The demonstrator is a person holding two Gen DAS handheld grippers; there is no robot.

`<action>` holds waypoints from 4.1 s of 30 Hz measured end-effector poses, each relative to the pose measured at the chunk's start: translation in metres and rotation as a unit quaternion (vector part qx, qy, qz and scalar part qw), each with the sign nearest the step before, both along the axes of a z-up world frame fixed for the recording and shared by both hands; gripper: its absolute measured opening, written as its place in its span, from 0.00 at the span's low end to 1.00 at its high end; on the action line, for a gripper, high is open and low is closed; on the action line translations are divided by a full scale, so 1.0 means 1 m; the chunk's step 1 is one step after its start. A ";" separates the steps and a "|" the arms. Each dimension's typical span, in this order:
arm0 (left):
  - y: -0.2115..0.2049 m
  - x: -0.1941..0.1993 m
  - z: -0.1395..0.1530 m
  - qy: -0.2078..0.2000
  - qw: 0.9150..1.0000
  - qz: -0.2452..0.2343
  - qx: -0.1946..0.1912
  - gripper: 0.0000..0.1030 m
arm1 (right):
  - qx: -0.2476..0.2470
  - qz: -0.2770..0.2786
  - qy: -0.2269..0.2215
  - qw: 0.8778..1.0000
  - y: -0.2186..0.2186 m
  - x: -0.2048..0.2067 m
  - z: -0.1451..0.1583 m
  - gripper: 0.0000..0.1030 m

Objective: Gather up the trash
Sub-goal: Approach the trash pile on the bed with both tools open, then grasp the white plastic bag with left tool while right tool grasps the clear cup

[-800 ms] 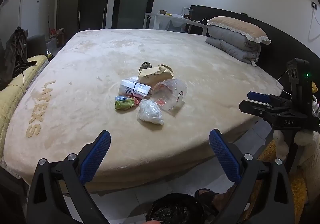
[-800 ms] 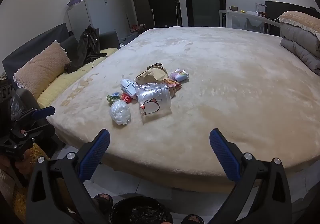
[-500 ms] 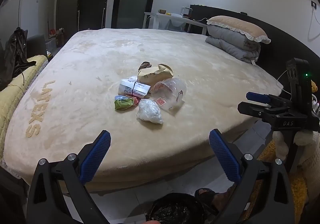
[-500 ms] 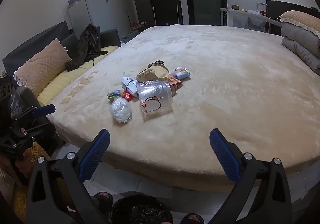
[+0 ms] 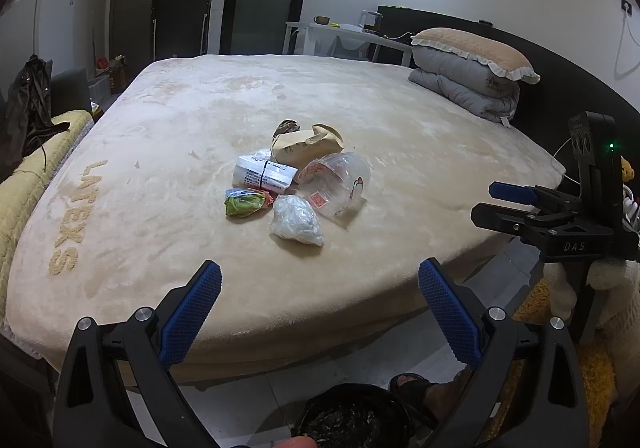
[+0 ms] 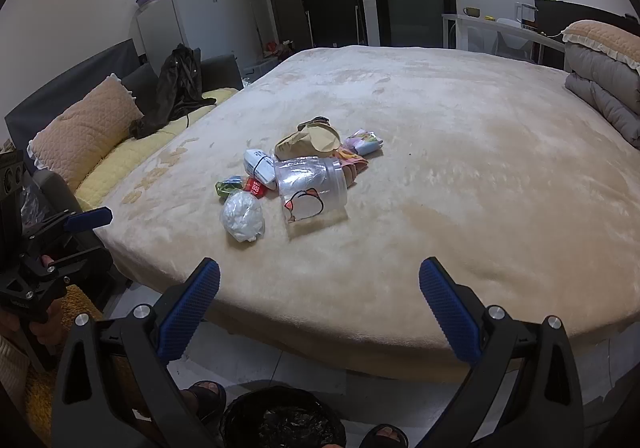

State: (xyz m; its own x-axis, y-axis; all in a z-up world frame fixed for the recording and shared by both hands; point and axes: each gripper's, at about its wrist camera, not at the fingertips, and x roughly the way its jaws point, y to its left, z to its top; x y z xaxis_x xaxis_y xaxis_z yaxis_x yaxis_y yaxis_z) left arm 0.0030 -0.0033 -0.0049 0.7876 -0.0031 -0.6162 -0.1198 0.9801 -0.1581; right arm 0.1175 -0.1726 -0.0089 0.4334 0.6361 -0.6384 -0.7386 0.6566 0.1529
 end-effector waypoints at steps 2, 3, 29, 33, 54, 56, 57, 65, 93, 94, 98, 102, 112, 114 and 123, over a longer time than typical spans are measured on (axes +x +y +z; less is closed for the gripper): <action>0.000 0.000 0.000 0.000 1.000 0.000 0.000 0.94 | 0.000 0.000 0.001 1.000 0.000 0.000 -0.001 0.96; -0.001 0.000 -0.001 0.000 1.000 0.000 0.000 0.94 | -0.001 0.001 0.001 1.000 0.001 0.000 -0.001 0.96; -0.004 0.002 -0.002 0.003 1.000 -0.009 -0.001 0.94 | -0.009 0.011 0.012 1.000 0.008 -0.001 -0.004 0.96; -0.005 0.003 -0.001 0.004 1.000 -0.010 -0.002 0.94 | -0.009 0.012 0.012 1.000 0.009 -0.002 -0.004 0.96; -0.008 0.008 0.000 0.006 1.000 -0.018 -0.006 0.94 | -0.010 0.016 0.015 1.000 0.014 -0.004 -0.006 0.96; -0.008 0.008 0.000 0.006 1.000 -0.018 -0.007 0.94 | -0.010 0.015 0.015 1.000 0.014 -0.003 -0.006 0.96; -0.008 0.008 0.000 0.007 1.000 -0.018 -0.008 0.94 | -0.010 0.015 0.015 1.000 0.014 -0.004 -0.006 0.96; -0.006 0.013 -0.003 0.013 1.000 -0.023 -0.012 0.94 | -0.010 0.015 0.017 1.000 0.015 -0.001 -0.005 0.96; 0.052 0.070 -0.004 0.049 0.988 -0.039 -0.139 0.94 | -0.042 0.062 0.051 0.996 0.073 0.065 -0.006 0.96; 0.055 0.075 -0.008 0.054 0.986 -0.045 -0.153 0.94 | -0.043 0.062 0.054 0.996 0.076 0.068 -0.006 0.96; 0.063 0.093 -0.026 0.089 0.978 -0.047 -0.184 0.94 | -0.047 0.068 0.066 0.994 0.090 0.082 -0.010 0.96; 0.069 0.110 -0.043 0.111 0.972 -0.046 -0.203 0.93 | -0.052 0.075 0.085 0.992 0.104 0.096 -0.019 0.96; 0.078 0.139 -0.063 0.130 0.974 -0.059 -0.178 0.84 | -0.053 0.095 0.176 0.978 0.130 0.124 -0.048 0.96; 0.077 0.143 -0.066 0.133 0.974 -0.063 -0.174 0.83 | -0.055 0.093 0.183 0.977 0.133 0.128 -0.052 0.96; 0.066 0.157 -0.080 0.162 0.973 -0.081 -0.146 0.46 | -0.074 0.083 0.209 0.972 0.137 0.143 -0.067 0.77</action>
